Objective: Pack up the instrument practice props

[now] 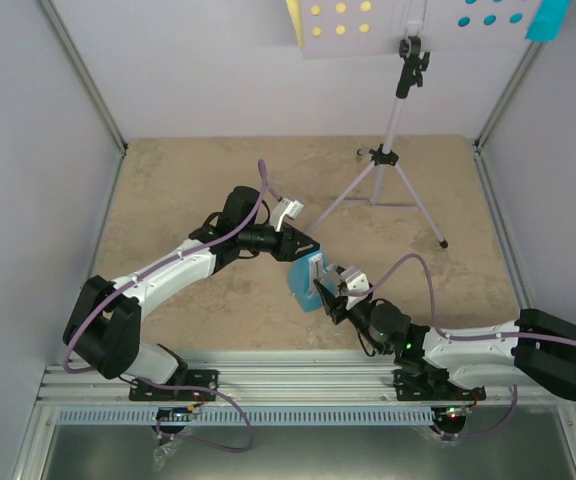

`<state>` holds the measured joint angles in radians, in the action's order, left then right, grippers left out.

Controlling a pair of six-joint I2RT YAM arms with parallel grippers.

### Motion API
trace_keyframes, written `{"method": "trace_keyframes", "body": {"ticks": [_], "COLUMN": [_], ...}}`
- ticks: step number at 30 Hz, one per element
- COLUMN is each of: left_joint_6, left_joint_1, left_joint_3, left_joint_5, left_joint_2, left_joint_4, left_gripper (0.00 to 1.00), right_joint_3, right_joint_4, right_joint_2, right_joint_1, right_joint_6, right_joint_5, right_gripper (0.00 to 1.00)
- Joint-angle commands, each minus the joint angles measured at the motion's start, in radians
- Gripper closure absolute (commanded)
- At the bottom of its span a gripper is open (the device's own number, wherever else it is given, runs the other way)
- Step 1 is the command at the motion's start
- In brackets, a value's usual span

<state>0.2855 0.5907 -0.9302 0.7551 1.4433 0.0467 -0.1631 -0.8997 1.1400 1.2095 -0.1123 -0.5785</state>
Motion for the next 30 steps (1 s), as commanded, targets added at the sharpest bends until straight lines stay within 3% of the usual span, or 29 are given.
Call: {"method": "trace_keyframes", "body": {"ticks": [1, 30], "left_joint_6": [-0.019, -0.019], "left_joint_1": [0.001, 0.001], "left_joint_3": [-0.01, -0.011], "left_joint_5": [-0.017, -0.013], "left_joint_2": [0.017, 0.023], "left_joint_4": [0.048, 0.049], "left_gripper": [0.57, 0.57], "right_joint_3": [-0.02, -0.015], "right_joint_4": [-0.046, -0.04], "right_joint_2": [0.005, -0.025], "right_joint_1": [0.007, 0.014], "right_joint_6": [-0.025, -0.041], "right_joint_5": [-0.015, -0.02], "right_gripper": [0.51, 0.51]}}
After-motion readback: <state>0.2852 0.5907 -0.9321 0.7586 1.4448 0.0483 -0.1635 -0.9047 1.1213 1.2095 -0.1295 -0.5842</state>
